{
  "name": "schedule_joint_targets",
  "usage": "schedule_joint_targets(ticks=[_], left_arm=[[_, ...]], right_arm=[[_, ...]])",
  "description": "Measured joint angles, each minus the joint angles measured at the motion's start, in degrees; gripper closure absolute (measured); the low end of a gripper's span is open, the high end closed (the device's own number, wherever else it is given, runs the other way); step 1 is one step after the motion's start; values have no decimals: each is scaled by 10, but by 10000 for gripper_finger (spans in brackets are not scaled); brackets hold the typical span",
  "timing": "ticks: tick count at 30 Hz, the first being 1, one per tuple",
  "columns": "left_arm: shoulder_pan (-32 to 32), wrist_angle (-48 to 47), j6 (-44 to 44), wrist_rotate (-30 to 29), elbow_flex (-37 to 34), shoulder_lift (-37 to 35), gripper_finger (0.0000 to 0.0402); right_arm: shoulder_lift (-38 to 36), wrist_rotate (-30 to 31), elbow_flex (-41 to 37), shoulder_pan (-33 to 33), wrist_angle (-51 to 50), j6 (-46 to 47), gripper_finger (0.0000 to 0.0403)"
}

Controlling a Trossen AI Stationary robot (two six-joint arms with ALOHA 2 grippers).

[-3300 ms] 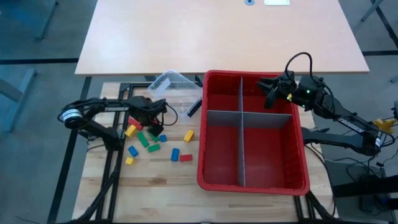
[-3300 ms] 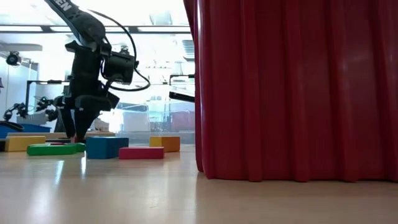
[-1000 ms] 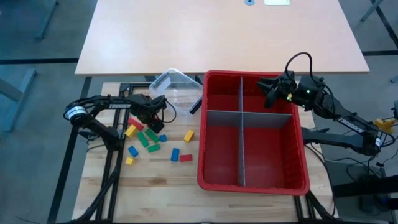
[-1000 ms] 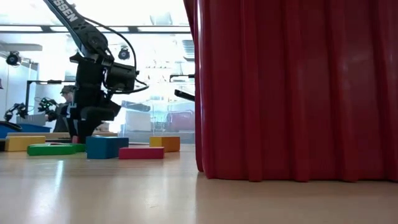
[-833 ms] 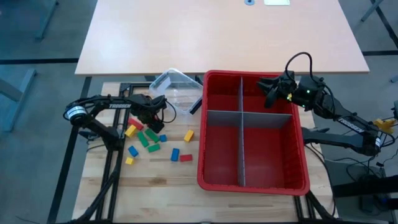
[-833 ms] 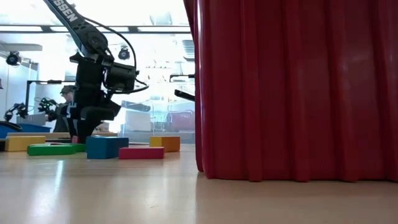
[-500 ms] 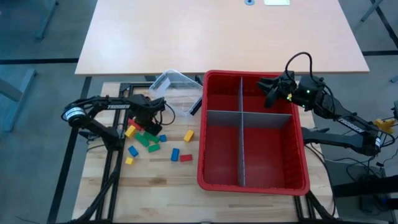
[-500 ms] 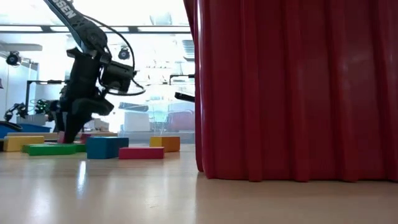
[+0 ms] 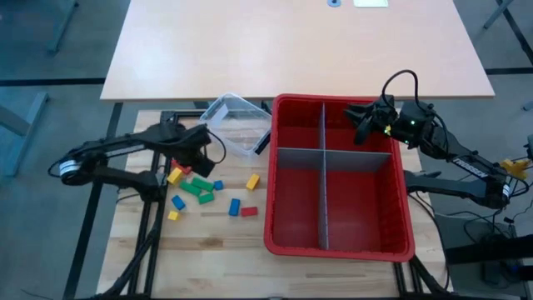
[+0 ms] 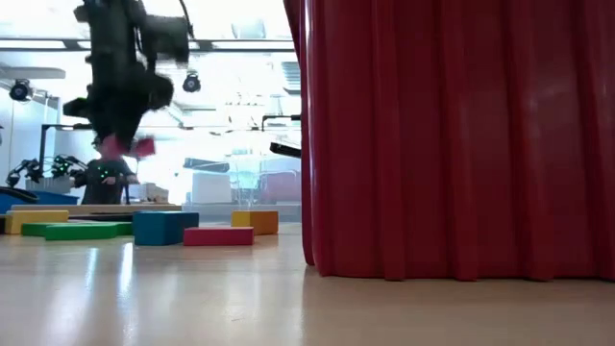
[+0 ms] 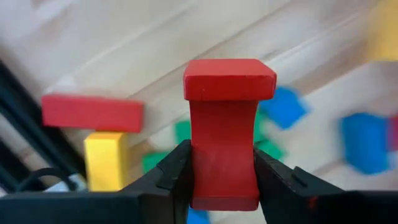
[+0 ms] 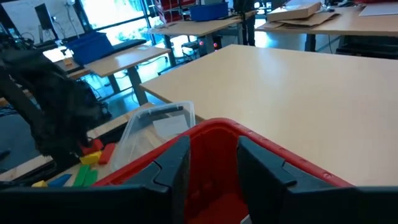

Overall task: Sort blocks
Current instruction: Put the top red block into the top left of the red bin

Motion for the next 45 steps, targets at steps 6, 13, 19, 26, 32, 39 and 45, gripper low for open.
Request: schedule_joint_targets(ticks=[6,13,19,26,32,39,45], left_arm=[[-50,48,-44,-56,82,-71,293],[-65,300,1,-100,126,-61,288],[-63,482,62,-96,143,24,288],[-58,537,89,-58,194,140,286],[-51,567,122,-25,268,227,286],[-29,569,147,17,359,320,286],[-17,565,142,51,388,378,285]], right_arm=[[0,0,0,0,0,-1,291],[0,2,0,0,9,-16,277],[-21,31,0,0,102,-41,281],[-100,88,1,0,59,-62,288],[-182,96,1,0,-22,-27,283],[-223,100,1,0,-104,8,286],[-227,100,0,0,-115,10,289]])
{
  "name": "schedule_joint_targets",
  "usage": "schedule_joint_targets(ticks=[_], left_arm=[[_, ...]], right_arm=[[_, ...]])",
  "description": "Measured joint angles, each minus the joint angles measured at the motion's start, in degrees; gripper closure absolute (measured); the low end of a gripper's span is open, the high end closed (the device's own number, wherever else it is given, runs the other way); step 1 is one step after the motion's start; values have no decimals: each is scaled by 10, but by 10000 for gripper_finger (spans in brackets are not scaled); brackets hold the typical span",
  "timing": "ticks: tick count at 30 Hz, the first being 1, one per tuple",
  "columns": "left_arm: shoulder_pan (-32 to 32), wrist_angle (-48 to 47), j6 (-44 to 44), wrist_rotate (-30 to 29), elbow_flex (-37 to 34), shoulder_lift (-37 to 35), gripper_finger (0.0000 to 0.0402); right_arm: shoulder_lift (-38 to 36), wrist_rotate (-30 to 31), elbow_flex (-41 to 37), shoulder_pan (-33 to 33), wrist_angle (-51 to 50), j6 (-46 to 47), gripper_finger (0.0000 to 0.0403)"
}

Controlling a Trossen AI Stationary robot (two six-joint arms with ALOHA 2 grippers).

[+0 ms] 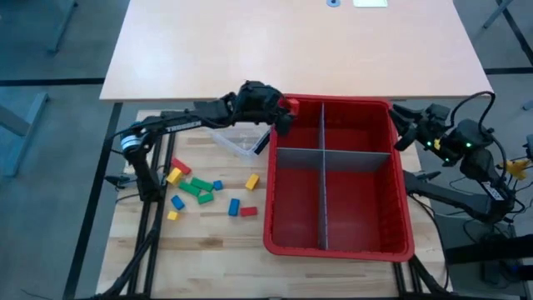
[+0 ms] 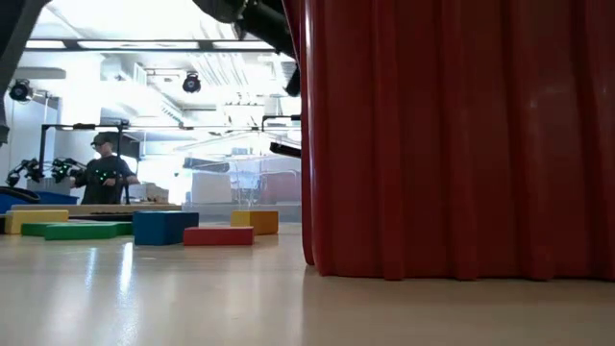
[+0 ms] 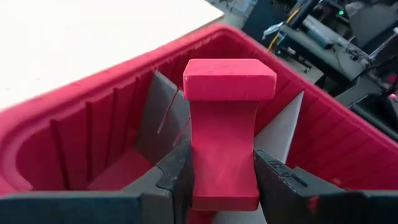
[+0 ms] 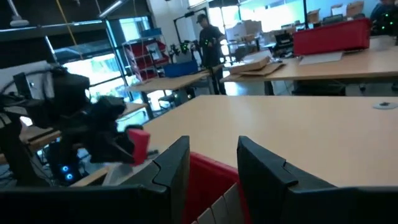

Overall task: Sort blocks
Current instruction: Put the top red block into the top left of the red bin

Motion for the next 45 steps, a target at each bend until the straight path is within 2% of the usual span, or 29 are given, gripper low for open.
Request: schedule_joint_targets(ticks=[5,13,19,23,27,30,33,38,41,45], left_arm=[[1,-4,-33,6,1,18,261],[2,-2,-39,6,1,21,161],[1,-21,5,25,1,-3,122],[-4,-100,47,49,1,-61,125],[-13,-239,79,47,1,-138,127],[-20,-367,83,13,1,-204,127],[-33,-446,84,-32,-12,-262,127],[-69,-465,84,-41,-87,-349,127],[-83,-467,75,-41,-162,-401,127],[-93,-415,44,-41,-271,-472,127]], right_arm=[[0,0,0,0,-2,-2,279],[2,0,0,0,-2,-29,270],[2,0,0,0,-2,-31,275],[2,0,0,0,-1,-35,279],[2,0,0,0,-1,-52,277],[2,0,0,0,-1,-61,273],[2,1,0,0,0,-58,272],[6,31,0,0,1,-50,280],[6,41,0,0,-2,-28,284],[6,49,0,0,-6,-2,288]])
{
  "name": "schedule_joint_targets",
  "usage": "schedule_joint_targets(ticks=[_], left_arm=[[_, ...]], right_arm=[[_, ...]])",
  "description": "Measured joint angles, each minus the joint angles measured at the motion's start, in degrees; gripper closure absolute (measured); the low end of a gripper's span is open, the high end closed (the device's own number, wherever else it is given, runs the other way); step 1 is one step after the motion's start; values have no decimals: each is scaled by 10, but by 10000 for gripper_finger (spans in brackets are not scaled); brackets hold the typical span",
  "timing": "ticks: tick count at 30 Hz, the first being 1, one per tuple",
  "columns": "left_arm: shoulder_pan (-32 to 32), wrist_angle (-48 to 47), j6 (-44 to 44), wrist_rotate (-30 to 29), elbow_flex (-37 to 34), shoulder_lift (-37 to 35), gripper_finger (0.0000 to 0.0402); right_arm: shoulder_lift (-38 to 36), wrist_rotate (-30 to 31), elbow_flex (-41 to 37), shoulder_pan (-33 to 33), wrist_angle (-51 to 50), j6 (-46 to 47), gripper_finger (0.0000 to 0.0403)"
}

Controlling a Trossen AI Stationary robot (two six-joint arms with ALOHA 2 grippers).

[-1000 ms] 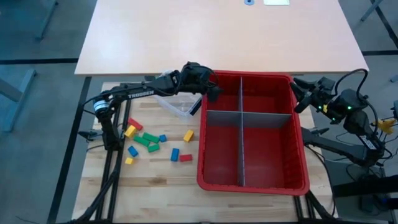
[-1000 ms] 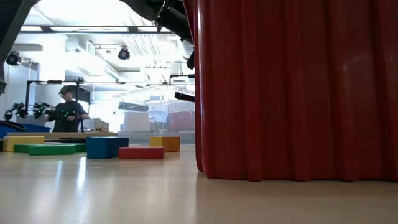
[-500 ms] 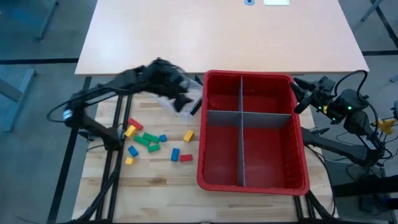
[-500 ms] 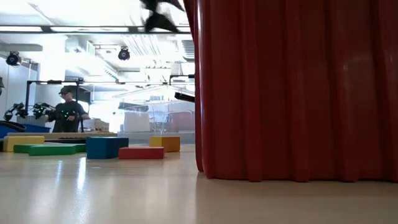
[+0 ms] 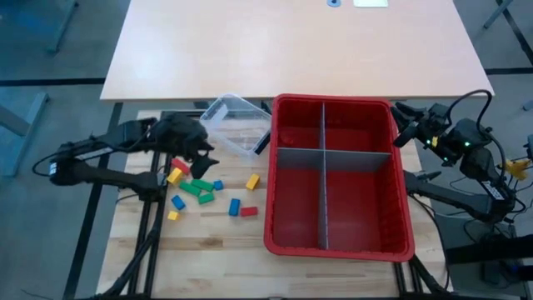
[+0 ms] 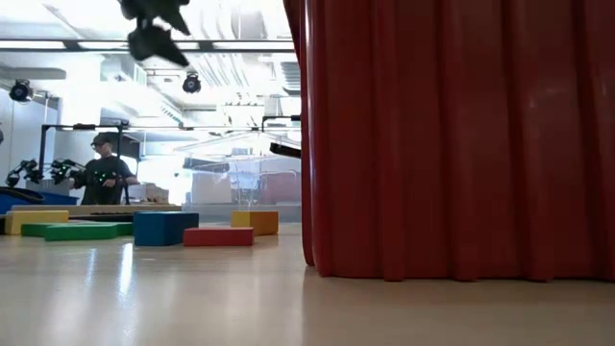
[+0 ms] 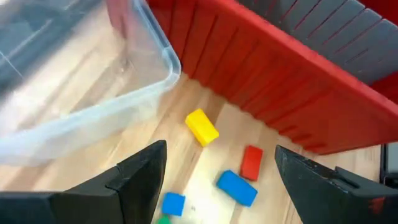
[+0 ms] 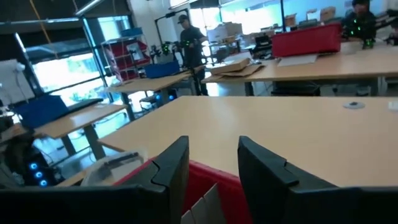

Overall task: Sort blocks
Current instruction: Put the top red block into the top left of the red bin

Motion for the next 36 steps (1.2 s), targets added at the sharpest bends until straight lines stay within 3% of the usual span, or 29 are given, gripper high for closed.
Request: schedule_joint_targets(ticks=[7,17,26,36], left_arm=[[-43,101,-47,0,-144,-74,127],[-50,181,-85,-15,-277,-73,127],[-50,226,-89,-15,-317,-71,127],[-50,251,-68,-15,-313,-71,127]], right_arm=[[0,1,0,0,0,12,282],[0,2,0,0,-1,7,283],[0,2,-2,0,-20,6,294],[-1,-6,-2,0,-93,41,278]])
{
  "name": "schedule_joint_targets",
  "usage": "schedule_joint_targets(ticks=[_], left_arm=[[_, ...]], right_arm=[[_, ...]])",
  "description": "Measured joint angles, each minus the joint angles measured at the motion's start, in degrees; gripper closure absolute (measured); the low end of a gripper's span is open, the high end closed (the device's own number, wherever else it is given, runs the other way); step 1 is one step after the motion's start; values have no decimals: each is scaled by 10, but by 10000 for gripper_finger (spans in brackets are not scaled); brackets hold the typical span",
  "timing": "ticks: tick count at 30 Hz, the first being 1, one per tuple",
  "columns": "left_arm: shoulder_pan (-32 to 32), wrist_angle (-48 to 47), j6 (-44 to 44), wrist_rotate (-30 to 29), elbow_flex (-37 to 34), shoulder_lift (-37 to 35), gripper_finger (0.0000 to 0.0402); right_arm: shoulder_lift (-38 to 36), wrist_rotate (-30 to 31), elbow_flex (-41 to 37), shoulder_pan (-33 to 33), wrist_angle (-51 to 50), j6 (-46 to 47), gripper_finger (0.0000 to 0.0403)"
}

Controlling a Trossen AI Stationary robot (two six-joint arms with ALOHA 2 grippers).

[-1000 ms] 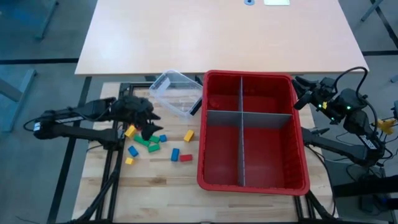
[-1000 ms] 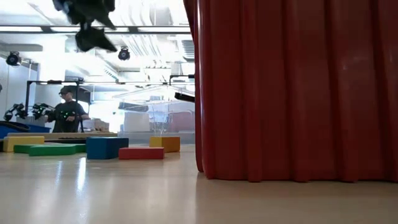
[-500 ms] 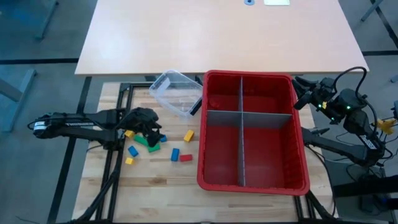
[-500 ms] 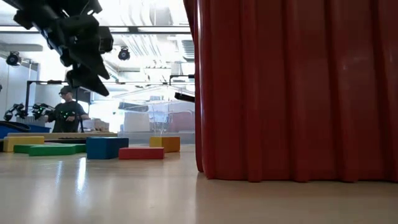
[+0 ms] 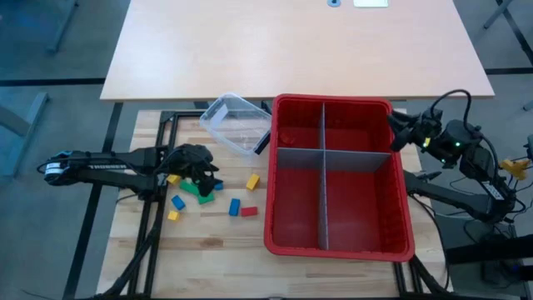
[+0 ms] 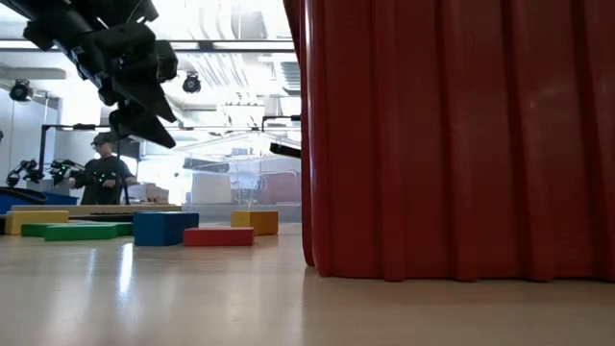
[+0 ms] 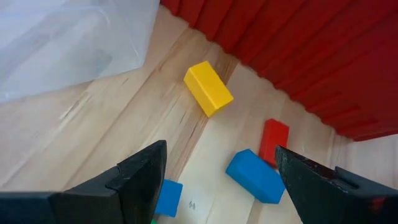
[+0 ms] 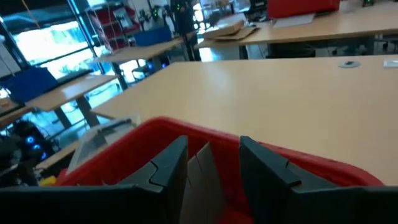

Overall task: Sort blocks
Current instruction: Put the top red block into the top left of the red bin

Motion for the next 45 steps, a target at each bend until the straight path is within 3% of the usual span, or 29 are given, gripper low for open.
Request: schedule_joint_targets(ticks=[20,30,35,45], left_arm=[[0,46,-22,-48,0,6,127],[0,138,-68,-128,0,6,127],[0,189,-74,-168,0,10,127],[0,231,-2,-181,0,44,127]], right_arm=[[-1,-9,0,0,1,-41,294],[0,-16,-2,0,4,-93,282],[0,-53,-11,0,4,-109,291],[3,-78,-38,0,4,-164,297]])
